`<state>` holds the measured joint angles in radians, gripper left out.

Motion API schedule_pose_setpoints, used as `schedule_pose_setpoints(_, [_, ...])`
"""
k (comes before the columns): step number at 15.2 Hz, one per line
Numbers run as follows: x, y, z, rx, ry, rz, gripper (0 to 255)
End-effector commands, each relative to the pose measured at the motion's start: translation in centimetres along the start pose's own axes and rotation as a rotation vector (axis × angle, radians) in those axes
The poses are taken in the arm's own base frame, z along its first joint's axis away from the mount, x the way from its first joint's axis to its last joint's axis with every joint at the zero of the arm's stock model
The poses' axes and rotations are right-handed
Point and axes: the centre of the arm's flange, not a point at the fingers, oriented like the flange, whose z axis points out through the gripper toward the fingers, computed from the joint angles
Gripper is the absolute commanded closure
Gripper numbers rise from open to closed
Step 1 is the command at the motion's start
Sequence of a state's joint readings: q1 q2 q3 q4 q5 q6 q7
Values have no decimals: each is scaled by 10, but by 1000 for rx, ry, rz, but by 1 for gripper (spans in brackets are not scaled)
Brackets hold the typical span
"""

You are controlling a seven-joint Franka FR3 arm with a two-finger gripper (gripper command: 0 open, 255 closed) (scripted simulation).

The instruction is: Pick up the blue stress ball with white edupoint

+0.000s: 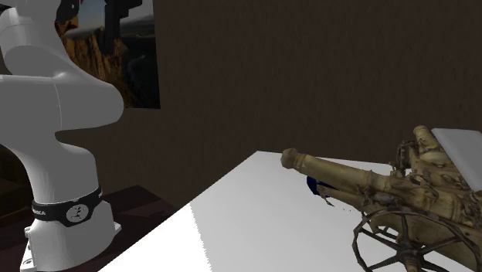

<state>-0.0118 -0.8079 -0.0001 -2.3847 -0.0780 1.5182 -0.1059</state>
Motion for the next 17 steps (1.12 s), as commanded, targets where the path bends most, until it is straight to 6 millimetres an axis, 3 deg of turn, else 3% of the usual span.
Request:
schedule_pose_setpoints(1, [0,0,0,0,0,0,0])
schedule_pose_setpoints(9, [10,-110,28,-59,1,205,0])
schedule_pose_setpoints(17, [42,-215,62,-118,3,411,0])
